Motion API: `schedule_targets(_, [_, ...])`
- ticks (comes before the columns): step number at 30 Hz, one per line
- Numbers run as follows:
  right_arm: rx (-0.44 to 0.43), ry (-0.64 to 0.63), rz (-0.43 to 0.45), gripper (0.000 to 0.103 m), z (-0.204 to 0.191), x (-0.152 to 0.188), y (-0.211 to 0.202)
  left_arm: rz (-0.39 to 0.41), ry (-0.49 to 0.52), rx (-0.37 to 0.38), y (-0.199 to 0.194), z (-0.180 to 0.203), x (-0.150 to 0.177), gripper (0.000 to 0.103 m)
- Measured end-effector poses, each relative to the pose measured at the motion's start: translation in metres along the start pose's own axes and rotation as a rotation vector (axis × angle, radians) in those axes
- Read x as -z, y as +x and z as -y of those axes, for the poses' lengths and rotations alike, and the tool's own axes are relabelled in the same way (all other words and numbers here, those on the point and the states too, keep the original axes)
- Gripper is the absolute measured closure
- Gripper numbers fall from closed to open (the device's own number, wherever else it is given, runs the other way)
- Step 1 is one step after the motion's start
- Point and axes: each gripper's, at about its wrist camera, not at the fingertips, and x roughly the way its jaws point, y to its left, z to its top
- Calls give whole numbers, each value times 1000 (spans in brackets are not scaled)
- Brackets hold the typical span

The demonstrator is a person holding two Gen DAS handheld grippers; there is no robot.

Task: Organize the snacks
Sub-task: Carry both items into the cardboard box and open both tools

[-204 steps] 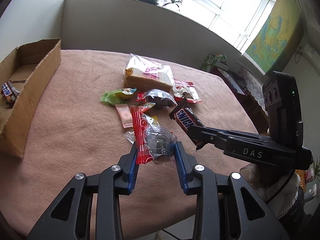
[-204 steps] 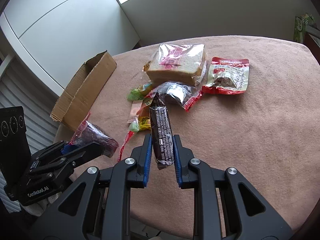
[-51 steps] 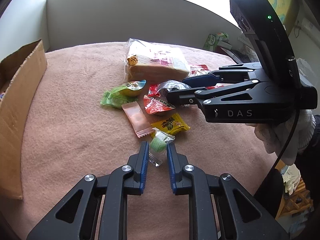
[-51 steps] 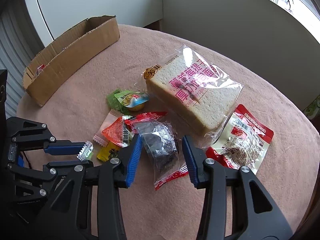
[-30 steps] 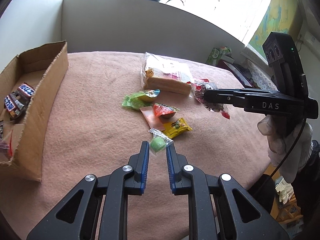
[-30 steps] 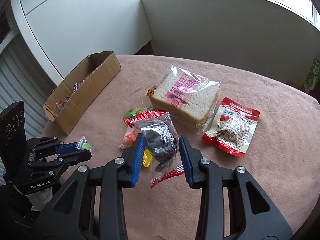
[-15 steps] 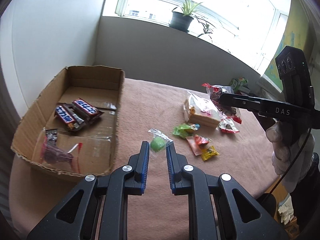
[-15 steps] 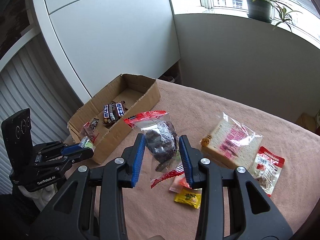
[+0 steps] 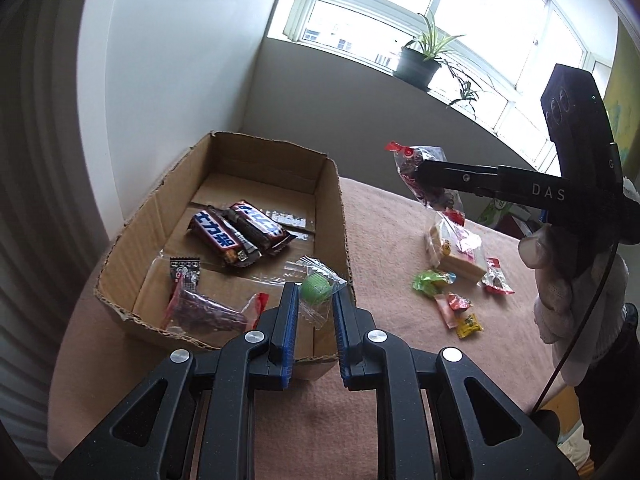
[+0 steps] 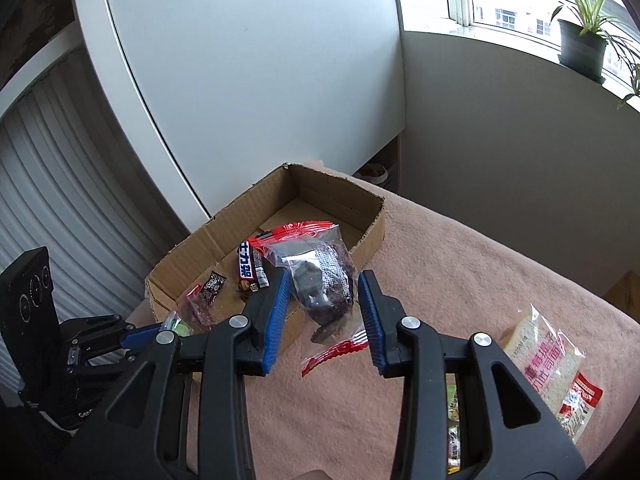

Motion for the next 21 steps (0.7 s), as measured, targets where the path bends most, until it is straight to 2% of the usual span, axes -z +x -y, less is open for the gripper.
schedule_targets(8, [-11, -26, -30, 65, -16, -14, 29, -1, -11, -3, 2, -7, -2, 87])
schedule_targets(13, [-7, -31, -40, 58, -21, -16, 33, -2, -9, -4, 4, -8, -4, 87])
schedule_targets(14, [-3, -28, -35, 50, -21, -17, 32, -2, -7, -5, 4, -8, -4, 87])
schedule_targets(15, [2, -24, -24, 36, -20, -17, 30, -2, -7, -8, 4, -8, -5, 87])
schedule_targets(17, [6, -15, 0, 21, -19, -17, 24, -1, 2, -7, 4, -6, -5, 84])
schedule_targets(18, [5, -8, 7, 18, -17, -17, 22, 1, 8, -10, 3, -5, -4, 82])
schedule_targets(19, [2, -3, 11, 18, -16, -17, 19, 1, 10, -12, 3, -4, -4, 66])
schedule_targets(20, [3, 2, 14, 17, -15, -16, 17, 0, 9, -16, 3, -3, -4, 38])
schedule_targets(21, [6, 6, 16, 17, -14, -15, 14, 13, 8, -19, 1, -2, -4, 31])
